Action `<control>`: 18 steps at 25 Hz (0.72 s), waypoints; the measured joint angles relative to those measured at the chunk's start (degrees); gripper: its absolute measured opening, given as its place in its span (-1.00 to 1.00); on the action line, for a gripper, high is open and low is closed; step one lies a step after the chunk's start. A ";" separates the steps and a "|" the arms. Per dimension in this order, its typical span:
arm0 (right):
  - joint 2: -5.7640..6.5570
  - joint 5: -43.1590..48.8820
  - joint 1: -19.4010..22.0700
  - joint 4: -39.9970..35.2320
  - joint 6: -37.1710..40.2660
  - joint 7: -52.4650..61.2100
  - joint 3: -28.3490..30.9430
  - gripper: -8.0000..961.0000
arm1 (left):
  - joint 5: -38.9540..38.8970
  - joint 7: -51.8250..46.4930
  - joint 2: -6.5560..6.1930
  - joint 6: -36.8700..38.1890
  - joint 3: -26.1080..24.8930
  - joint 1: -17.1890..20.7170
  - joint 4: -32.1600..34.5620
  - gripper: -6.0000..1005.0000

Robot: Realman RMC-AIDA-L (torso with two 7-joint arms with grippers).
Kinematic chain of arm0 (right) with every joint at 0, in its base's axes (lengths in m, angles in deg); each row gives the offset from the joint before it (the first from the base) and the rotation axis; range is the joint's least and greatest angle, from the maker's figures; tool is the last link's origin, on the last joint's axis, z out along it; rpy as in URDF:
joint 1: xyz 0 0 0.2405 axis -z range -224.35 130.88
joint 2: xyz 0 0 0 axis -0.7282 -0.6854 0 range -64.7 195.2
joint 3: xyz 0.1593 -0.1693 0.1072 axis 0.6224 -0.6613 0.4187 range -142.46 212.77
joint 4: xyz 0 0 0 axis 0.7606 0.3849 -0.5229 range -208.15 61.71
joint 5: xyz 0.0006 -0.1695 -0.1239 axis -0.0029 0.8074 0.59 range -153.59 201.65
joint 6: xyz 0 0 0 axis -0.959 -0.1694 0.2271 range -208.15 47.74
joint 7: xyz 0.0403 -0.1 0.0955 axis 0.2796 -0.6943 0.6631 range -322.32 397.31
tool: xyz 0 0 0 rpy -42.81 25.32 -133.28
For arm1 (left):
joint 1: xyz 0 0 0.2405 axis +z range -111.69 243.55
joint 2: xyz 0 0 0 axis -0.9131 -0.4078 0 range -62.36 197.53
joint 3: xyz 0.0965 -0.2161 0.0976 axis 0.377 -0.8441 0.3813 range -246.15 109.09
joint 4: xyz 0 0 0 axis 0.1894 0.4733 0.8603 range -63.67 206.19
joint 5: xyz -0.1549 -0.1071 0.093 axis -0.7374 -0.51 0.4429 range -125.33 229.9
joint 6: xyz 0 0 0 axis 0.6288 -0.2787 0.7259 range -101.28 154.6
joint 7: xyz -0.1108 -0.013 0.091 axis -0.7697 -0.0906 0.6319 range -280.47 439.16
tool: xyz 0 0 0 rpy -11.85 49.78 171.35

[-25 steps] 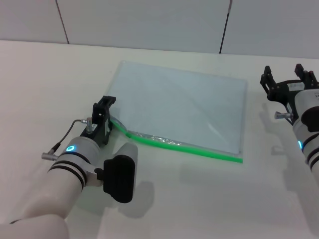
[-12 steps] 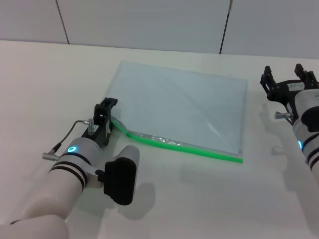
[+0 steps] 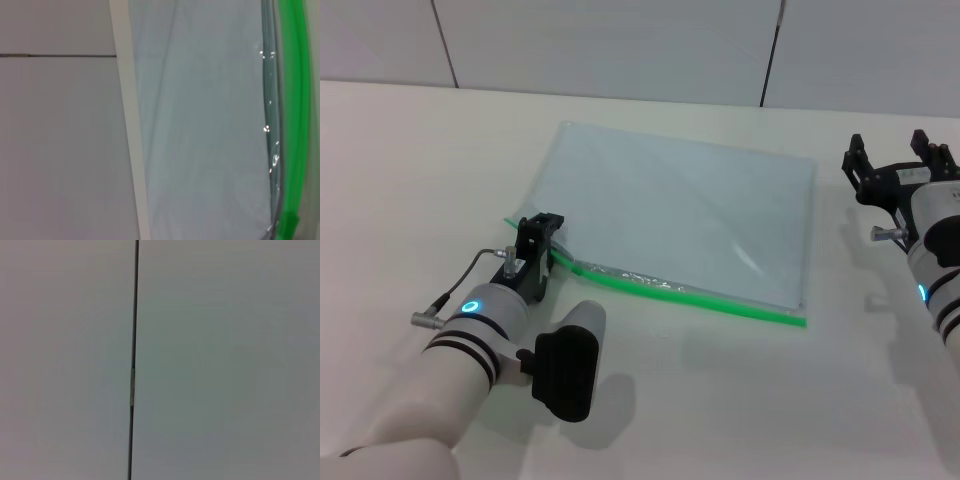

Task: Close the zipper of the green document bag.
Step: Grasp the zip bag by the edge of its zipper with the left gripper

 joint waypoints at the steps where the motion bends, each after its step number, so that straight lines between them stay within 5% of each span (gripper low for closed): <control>1: 0.00 0.00 0.02 0.00 0.00 0.00 -0.02 0.58 | 0.00 -0.18 -0.02 -0.18 0.01 -0.01 0.19 -0.38; 18: 0.00 0.10 0.17 0.00 0.00 0.00 -0.51 0.58 | -0.13 -3.04 -0.10 -4.41 -0.24 -0.19 0.33 -0.56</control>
